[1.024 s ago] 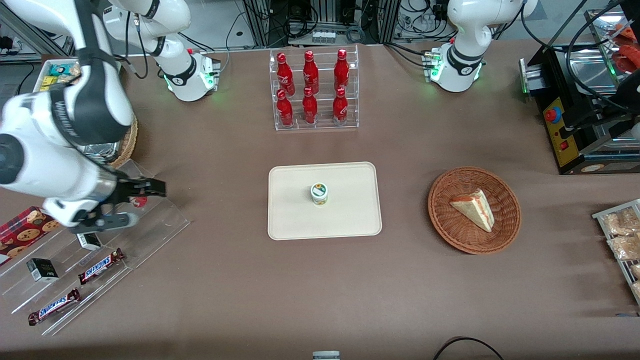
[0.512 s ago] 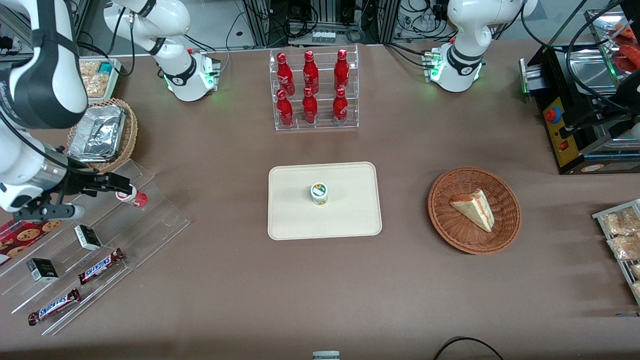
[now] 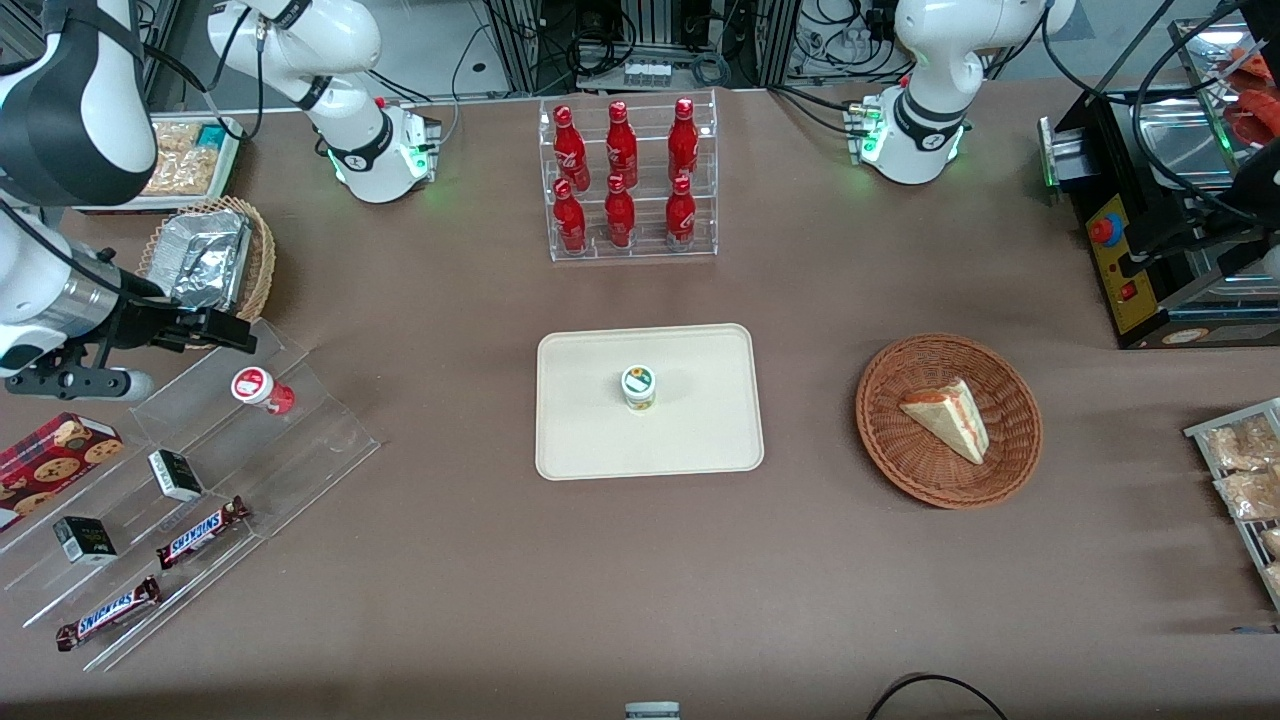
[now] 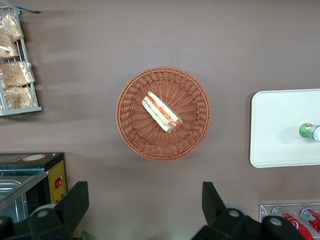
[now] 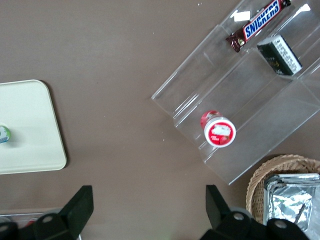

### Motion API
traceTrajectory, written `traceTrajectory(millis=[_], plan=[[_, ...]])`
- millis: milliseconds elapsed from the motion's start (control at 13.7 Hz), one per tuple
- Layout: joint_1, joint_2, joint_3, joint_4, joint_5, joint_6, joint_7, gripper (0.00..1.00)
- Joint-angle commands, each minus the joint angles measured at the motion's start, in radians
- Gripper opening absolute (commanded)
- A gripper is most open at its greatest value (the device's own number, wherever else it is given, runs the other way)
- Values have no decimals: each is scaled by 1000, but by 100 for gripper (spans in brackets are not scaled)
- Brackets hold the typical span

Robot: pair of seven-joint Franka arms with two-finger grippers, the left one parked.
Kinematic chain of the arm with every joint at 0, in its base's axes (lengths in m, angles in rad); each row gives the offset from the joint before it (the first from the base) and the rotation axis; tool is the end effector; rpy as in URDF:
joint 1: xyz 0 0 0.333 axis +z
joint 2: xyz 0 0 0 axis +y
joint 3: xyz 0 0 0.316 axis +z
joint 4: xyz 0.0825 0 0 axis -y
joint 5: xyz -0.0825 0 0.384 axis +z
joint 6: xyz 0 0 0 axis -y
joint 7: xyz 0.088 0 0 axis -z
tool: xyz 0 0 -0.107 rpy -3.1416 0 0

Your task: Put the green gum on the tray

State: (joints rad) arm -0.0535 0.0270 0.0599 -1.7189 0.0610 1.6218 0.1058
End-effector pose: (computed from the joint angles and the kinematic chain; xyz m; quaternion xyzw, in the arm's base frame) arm 0.5576 0.0095 0.5442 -0.9962 0.0530 0.0636 0.0276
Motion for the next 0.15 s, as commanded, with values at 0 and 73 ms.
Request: traceTrajectory(millis=[0,73], plan=[[33,-13,-29,27,2,-54,25,100],[35,-13,-29,27,2,-54,25,100]])
